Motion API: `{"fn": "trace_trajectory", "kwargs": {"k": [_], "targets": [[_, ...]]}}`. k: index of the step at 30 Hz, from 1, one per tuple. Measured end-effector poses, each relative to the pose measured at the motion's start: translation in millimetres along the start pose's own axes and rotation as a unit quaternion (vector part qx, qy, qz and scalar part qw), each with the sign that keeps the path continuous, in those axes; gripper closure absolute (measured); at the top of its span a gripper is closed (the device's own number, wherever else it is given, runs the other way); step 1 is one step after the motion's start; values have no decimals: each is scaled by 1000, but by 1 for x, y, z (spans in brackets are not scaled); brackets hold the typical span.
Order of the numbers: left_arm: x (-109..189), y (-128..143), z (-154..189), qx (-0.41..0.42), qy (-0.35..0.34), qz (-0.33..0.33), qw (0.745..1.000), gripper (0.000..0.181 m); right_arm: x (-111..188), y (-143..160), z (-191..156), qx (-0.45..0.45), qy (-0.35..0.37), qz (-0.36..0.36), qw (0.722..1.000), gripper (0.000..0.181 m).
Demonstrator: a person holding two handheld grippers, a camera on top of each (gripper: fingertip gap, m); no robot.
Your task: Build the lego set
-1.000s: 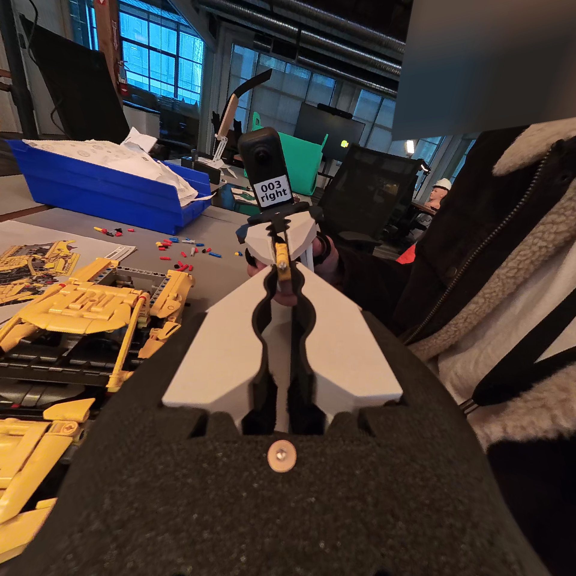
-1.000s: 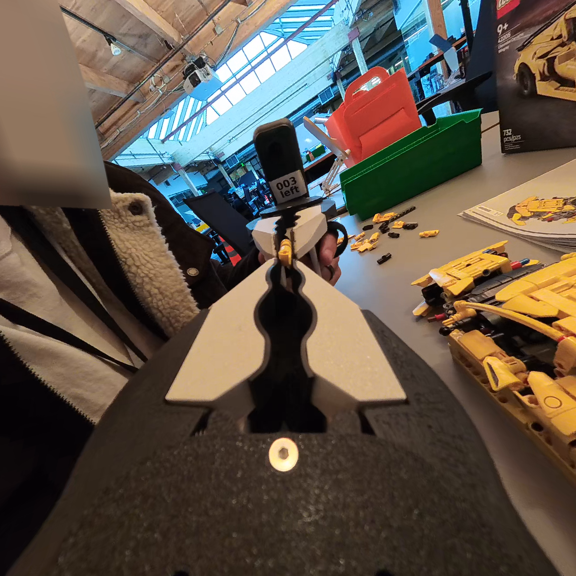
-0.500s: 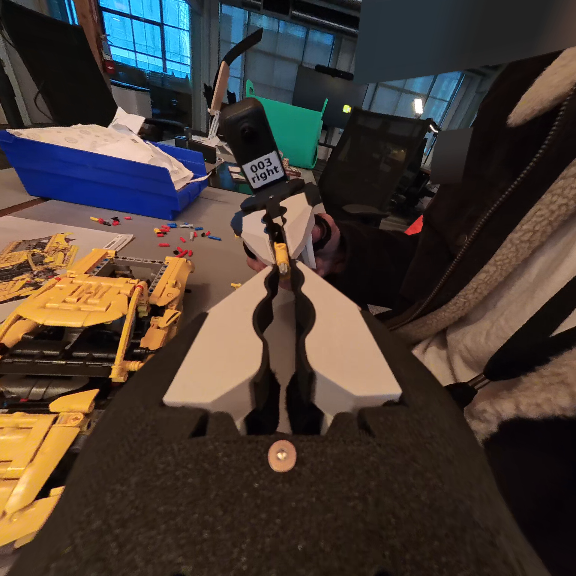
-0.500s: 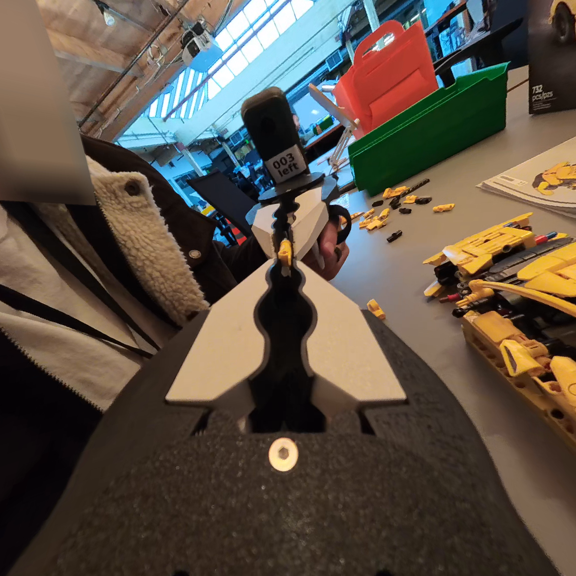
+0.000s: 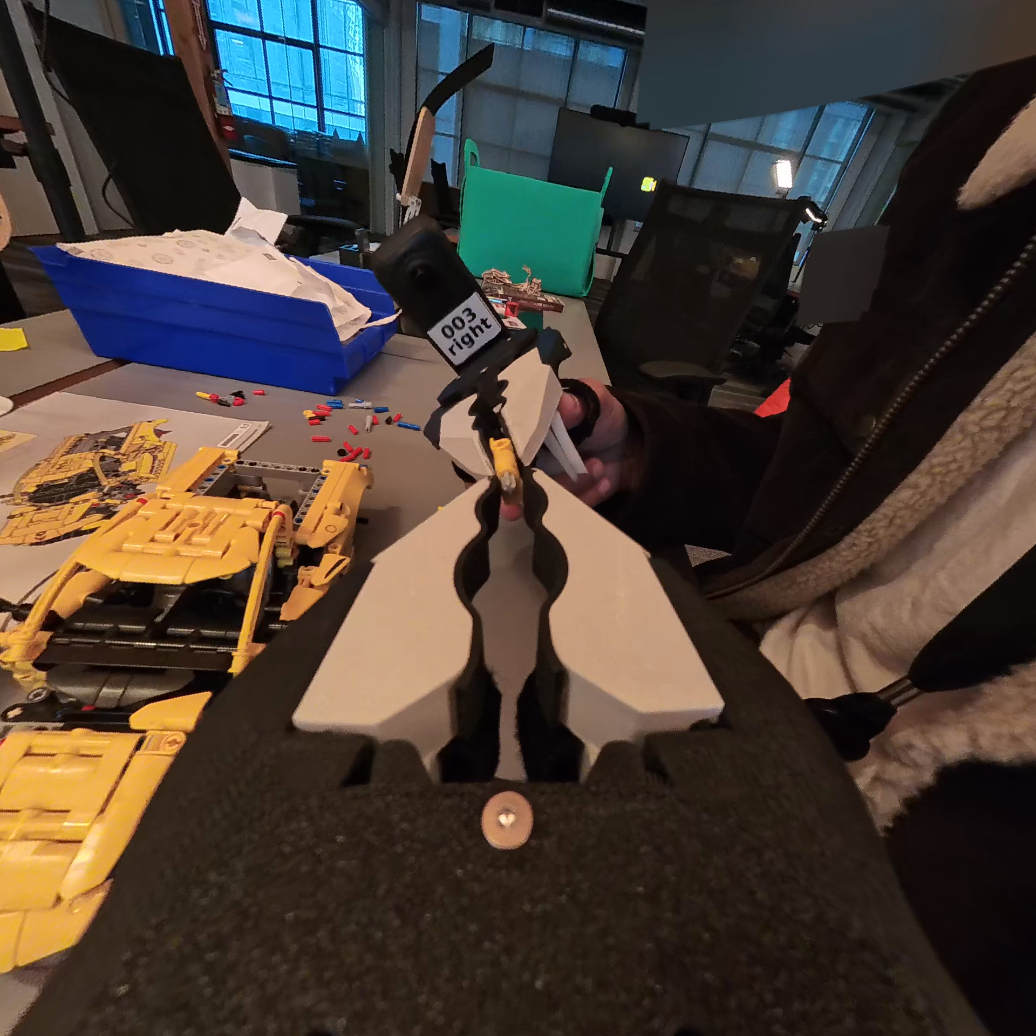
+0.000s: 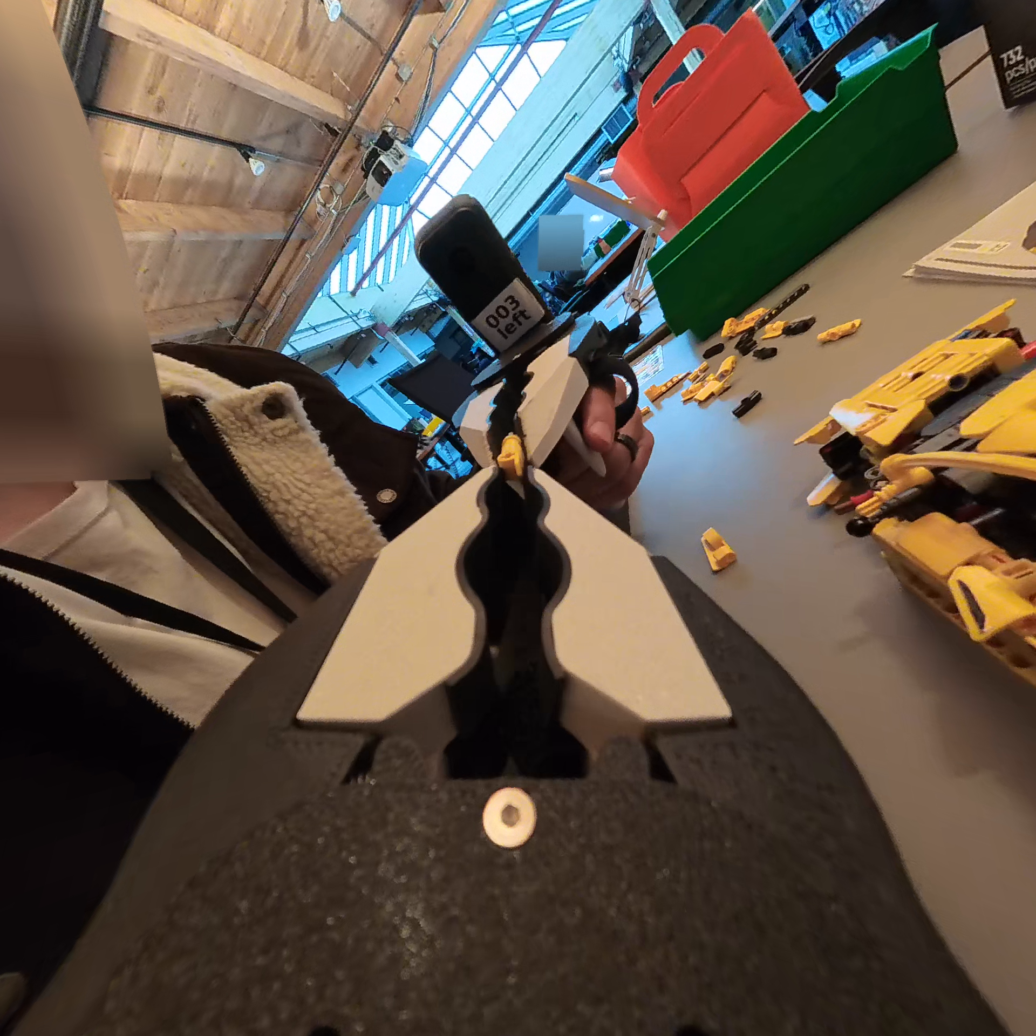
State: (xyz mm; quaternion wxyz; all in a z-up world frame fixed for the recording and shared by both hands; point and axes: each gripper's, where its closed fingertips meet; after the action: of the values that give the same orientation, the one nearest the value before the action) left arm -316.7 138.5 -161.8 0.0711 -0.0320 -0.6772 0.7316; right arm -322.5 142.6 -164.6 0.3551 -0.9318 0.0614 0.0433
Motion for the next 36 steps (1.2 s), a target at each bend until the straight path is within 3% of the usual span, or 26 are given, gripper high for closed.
{"fn": "trace_trajectory", "kwargs": {"k": [7,12,15,27,36], "targets": [[-1,2,-11,26,-24,-3,999,171,4,-7,9,13,32,22,999,175],[12,-7,-37,39,-89,36,995,165,49,-50,25,-33,49,175,983,175],[18,-11,-46,66,-97,57,992,165,70,-60,40,-71,64,233,968,175],[13,3,-52,37,-122,19,992,165,64,-54,43,-92,55,214,971,175],[12,-1,-47,48,-103,38,993,165,36,-32,37,-92,40,128,987,175]]}}
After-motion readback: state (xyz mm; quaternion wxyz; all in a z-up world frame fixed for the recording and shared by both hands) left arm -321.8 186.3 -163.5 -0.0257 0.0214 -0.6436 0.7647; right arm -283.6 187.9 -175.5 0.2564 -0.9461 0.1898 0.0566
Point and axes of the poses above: each gripper's, where its closed fingertips meet, x back along the fingers, y out of its underside, z = x × y across the jaws, and after that the axes turned 5 degrees about -x, right-handed
